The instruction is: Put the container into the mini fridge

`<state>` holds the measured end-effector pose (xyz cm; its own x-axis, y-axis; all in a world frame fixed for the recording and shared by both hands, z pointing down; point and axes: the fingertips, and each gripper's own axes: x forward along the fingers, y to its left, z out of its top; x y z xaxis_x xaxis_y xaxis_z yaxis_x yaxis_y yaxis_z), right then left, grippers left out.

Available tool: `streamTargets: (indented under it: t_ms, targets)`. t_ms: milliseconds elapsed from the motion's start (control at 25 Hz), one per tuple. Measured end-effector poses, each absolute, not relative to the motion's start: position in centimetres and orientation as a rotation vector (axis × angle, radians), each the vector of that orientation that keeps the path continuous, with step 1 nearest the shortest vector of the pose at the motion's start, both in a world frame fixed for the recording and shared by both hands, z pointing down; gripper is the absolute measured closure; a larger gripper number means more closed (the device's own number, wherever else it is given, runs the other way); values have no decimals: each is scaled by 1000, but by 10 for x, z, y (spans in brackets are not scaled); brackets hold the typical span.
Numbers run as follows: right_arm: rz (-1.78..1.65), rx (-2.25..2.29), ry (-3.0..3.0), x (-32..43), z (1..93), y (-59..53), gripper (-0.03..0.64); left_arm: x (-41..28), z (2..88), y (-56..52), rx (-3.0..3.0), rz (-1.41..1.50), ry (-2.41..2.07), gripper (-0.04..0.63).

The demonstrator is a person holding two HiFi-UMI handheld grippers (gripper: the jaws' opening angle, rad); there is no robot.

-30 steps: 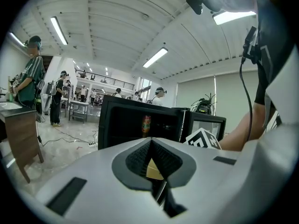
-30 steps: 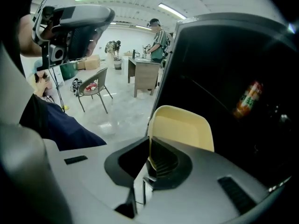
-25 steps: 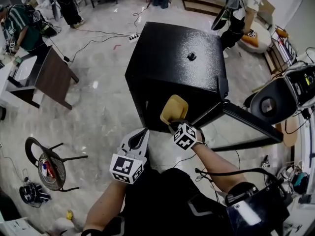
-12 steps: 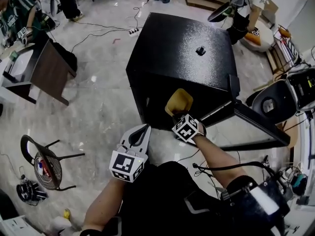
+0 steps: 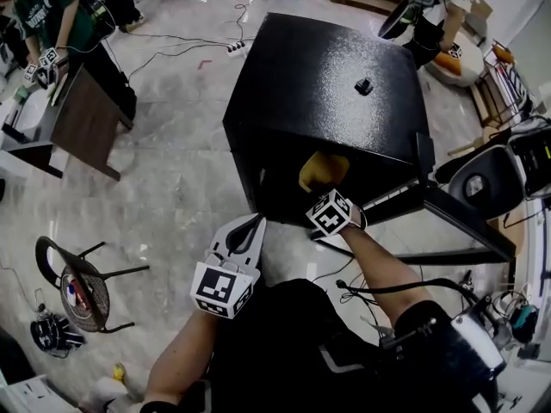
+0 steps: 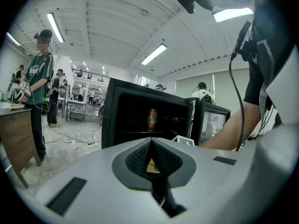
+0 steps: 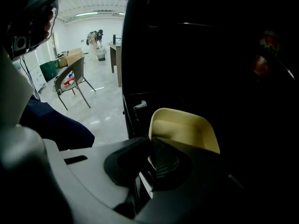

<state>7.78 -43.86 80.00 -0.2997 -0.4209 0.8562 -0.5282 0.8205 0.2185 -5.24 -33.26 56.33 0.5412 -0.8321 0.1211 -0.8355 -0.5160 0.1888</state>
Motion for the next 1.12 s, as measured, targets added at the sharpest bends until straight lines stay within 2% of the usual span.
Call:
streamTargets:
  t_ms: [640,680,760,800,1120]
  targets:
    - [112,728,-1890,82,812,-450,584,-66,554,-321,2525,6,-1463,586]
    - [108,728,-1897,80,811,-451,566,-68,554,-320,2527,13,-1474,586]
    - [90,726,-1908,76,809,-452,483,-70,555,-317,2532,31,-1486,586]
    - [84,727,-1911,75,809,-451,472,-70,556,-315,2532,38,-1489,586]
    - [90,788,-2002,68,771,-443,466,-64,539,-304,2526,16,-1507,586]
